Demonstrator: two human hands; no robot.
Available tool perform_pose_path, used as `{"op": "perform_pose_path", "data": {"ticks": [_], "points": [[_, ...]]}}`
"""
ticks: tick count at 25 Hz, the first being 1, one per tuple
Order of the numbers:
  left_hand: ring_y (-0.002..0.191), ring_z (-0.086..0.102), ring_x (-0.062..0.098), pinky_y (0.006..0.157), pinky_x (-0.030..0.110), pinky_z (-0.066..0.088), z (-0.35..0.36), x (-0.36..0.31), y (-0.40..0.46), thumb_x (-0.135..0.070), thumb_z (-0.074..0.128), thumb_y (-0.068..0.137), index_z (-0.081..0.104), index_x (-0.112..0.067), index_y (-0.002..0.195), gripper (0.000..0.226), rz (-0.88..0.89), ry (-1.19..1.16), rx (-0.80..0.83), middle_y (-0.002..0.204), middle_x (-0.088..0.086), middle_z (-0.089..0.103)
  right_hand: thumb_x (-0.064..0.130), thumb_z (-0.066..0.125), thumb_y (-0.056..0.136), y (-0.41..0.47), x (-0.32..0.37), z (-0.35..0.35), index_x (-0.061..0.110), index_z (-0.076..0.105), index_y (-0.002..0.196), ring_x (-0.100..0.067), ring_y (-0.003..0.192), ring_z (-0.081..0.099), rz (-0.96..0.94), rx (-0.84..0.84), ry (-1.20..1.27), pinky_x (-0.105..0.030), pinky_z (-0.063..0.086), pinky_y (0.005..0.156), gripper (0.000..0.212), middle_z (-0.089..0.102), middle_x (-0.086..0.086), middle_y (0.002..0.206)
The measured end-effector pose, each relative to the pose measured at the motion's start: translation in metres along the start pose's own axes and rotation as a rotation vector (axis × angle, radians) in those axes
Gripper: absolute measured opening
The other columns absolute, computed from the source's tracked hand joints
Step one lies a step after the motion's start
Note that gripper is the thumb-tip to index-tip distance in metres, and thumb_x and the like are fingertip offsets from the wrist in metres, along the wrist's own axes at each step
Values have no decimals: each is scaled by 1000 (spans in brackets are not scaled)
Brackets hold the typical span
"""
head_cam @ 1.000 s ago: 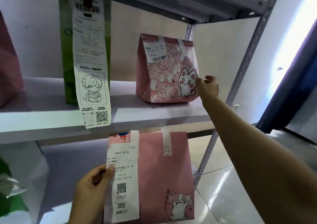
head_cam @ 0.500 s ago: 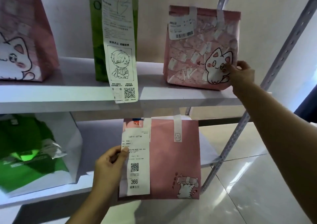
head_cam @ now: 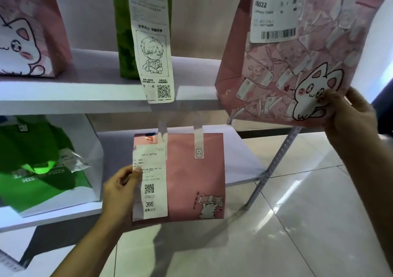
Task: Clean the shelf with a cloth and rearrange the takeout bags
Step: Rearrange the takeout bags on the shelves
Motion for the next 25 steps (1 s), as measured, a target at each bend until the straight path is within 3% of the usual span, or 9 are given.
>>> {"op": "perform_pose_path", "data": {"ticks": [6,10,13,20,25], "points": [[88,72,2,71,20,54,-8,7,0,-27,62,97,74,-38,92,17,36,-9,16,97,-13,77,21,62,99,-74,-39,-77,20,67,126,-26,124,64,65,-43,6,-43,56,97,27,69,-7,131],[93,72,7,76,22,54,-9,24,-1,-26,63,97,73,-29,98,11,23,-36,32,103,-5,77,15,58,101,-130,-82,-117,22,72,118,-27,119,67,230,-134,-31,-41,58,92,23,69,-11,130],[91,71,3,75,16,54,-8,31,-3,-23,63,96,73,-29,96,12,24,-39,36,97,-11,77,14,59,100,-158,-114,-126,19,73,111,-29,111,71,296,-178,-84,-41,62,85,19,71,-14,124],[90,69,-4,72,9,51,-34,31,6,-25,62,96,72,-36,92,15,61,24,-34,95,-20,76,11,60,99,-168,-175,-144,8,64,121,-32,110,70,405,-292,-128,-44,62,84,23,70,-18,123],[86,68,-7,74,8,49,-45,27,3,-22,62,97,72,-31,92,15,64,42,-26,91,-22,76,10,62,98,-154,-201,-137,6,65,119,-46,117,62,397,-285,-218,-56,55,97,22,71,-15,111]]}}
Point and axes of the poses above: each hand's wrist, its own y-axis towards the middle knuckle, its own z-axis out of the palm, x = y × z, the point moved 4 cm from there along y, towards the middle knuckle
